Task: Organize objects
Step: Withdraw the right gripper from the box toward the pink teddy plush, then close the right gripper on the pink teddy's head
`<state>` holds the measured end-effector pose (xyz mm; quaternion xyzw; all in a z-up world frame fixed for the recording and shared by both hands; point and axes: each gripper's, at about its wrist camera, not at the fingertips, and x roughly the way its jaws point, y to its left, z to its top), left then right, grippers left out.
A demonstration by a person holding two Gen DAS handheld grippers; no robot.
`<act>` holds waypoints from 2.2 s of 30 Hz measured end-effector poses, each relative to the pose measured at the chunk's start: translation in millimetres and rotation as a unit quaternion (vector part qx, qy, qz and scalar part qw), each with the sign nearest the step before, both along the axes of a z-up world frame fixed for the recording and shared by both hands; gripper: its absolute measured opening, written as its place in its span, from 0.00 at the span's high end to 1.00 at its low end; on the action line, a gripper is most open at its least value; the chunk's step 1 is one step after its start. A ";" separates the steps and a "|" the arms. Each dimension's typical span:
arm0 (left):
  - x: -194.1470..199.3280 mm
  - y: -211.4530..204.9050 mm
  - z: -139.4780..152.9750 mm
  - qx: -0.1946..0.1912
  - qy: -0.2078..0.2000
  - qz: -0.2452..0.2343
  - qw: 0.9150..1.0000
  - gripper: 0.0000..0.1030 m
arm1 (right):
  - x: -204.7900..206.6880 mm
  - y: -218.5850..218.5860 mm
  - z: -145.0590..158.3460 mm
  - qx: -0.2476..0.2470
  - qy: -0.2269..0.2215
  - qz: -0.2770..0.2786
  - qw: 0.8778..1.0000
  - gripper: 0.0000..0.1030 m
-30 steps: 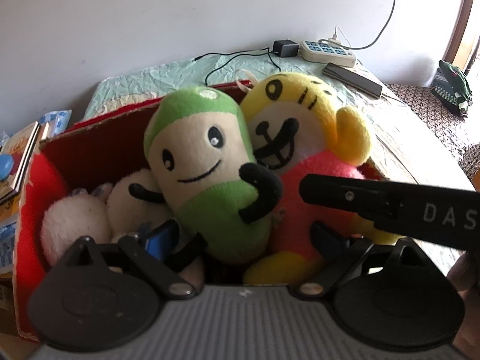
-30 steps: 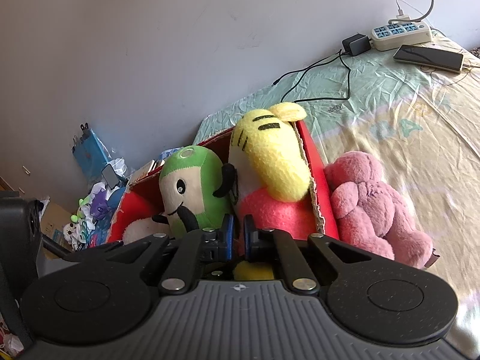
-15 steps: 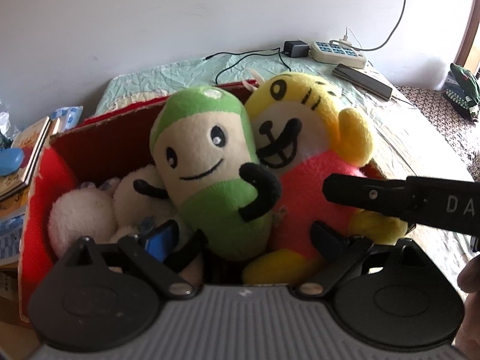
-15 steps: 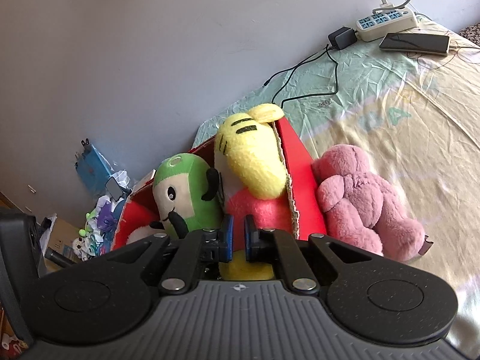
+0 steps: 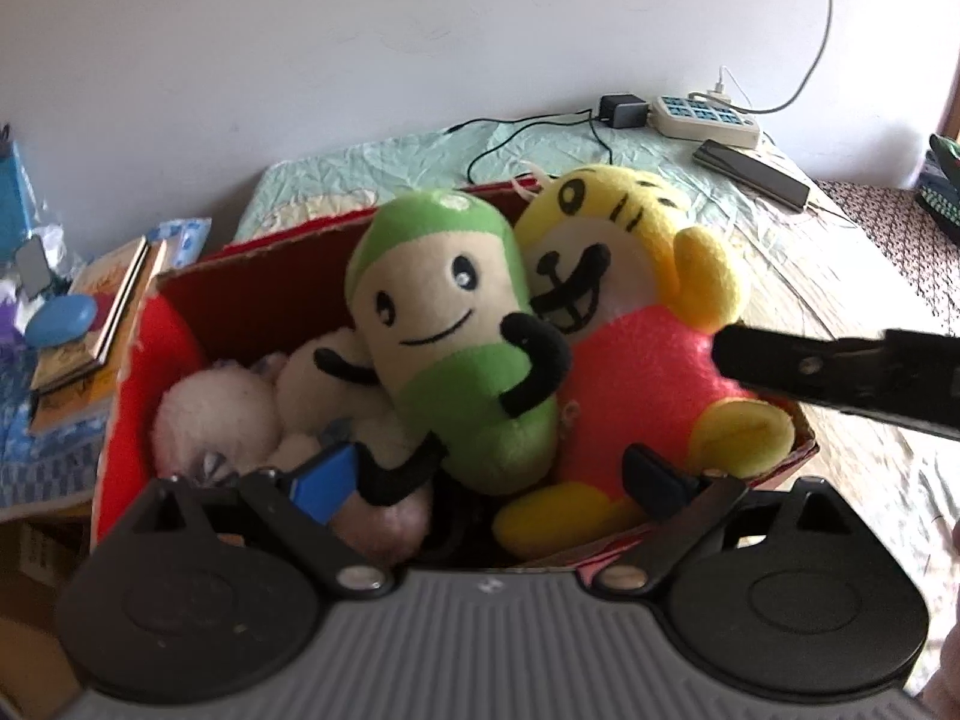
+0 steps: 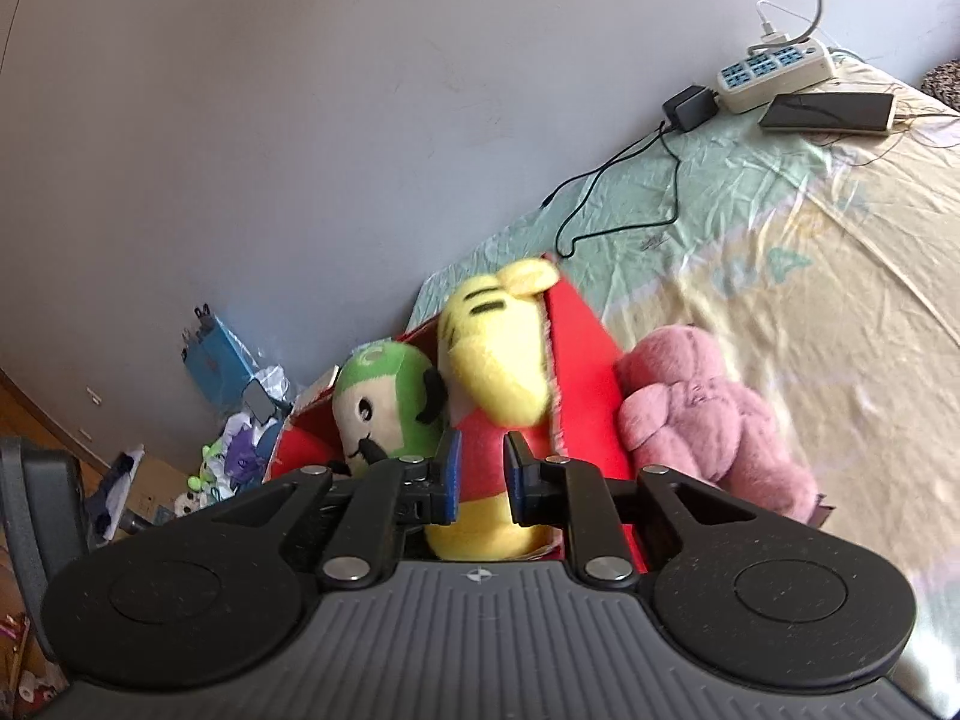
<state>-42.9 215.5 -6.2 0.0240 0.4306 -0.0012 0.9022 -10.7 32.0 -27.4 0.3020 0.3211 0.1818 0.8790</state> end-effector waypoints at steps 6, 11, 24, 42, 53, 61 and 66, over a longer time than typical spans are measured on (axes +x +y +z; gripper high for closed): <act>-0.6 -7.9 8.6 0.011 -0.004 0.021 1.000 0.07 | 6.2 -12.4 2.6 -0.005 -0.005 0.018 1.000 0.83; 1.7 -20.7 16.9 0.024 -0.006 0.037 0.999 0.07 | 11.5 -18.1 7.9 -0.023 -0.018 0.043 0.999 0.83; 4.1 -57.5 33.1 0.030 -0.015 0.071 0.997 0.07 | 26.0 -59.2 -2.2 -0.028 -0.006 0.072 0.997 0.82; -16.2 -97.7 27.4 -0.014 -0.017 0.077 0.997 0.07 | 41.3 -76.5 -74.5 -0.128 0.070 0.129 0.981 0.70; -26.6 -108.7 16.9 -0.005 0.001 0.096 0.995 0.07 | 54.9 -62.1 -95.5 -0.137 0.078 0.152 0.976 0.69; -24.0 -123.8 15.6 -0.015 0.000 0.070 0.997 0.07 | 31.6 -85.6 -80.2 -0.172 0.059 0.151 0.972 0.71; -21.6 -148.2 12.2 -0.030 -0.001 0.011 0.999 0.07 | 5.5 -115.7 -76.6 -0.182 0.075 0.156 0.968 0.70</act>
